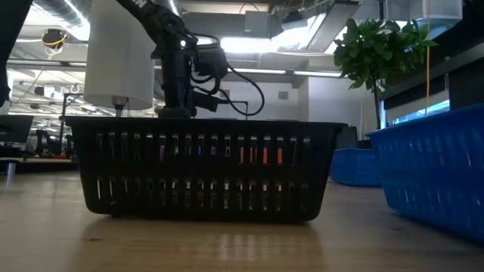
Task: Stack baskets by color
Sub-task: Move the left blue basket to the top middle of the table aligned with the orange baskets
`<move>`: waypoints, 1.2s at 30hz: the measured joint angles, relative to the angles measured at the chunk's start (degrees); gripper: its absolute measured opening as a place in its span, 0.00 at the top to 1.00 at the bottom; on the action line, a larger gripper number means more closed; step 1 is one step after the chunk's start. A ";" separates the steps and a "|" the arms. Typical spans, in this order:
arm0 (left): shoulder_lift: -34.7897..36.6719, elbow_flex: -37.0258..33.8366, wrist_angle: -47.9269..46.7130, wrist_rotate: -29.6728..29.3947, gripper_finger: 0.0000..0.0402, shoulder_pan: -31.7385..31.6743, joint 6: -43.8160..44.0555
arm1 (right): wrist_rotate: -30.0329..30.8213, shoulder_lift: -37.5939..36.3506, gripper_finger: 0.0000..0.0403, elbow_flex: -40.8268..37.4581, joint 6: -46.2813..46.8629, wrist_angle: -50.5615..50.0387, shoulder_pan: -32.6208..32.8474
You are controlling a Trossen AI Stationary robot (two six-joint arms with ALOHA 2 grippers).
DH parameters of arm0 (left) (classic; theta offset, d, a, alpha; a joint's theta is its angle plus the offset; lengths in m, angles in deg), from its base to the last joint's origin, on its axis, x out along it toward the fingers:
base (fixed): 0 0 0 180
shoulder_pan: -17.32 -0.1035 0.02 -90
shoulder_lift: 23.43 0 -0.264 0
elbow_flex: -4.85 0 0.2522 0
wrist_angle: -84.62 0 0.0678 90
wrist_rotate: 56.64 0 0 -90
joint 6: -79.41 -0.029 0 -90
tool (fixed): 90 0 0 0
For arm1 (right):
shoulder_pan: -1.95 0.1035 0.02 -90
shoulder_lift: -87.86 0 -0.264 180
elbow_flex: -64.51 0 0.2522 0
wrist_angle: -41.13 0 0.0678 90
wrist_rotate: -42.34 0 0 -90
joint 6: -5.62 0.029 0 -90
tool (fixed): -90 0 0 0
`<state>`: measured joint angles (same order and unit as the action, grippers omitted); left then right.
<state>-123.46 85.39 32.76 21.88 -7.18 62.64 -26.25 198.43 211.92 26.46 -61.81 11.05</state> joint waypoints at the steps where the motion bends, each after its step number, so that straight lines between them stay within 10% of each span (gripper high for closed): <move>1: 0.00 0.00 0.33 -0.86 0.97 -0.03 0.02 | 0.01 0.00 1.00 0.00 0.01 0.03 0.00; 36: 1.54 -0.04 -0.39 -7.74 0.82 -0.10 6.60 | -0.50 0.00 1.00 0.00 3.64 0.05 0.00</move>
<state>-121.92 85.35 32.37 14.14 -7.28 69.24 -26.75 198.43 211.92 30.10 -61.75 11.05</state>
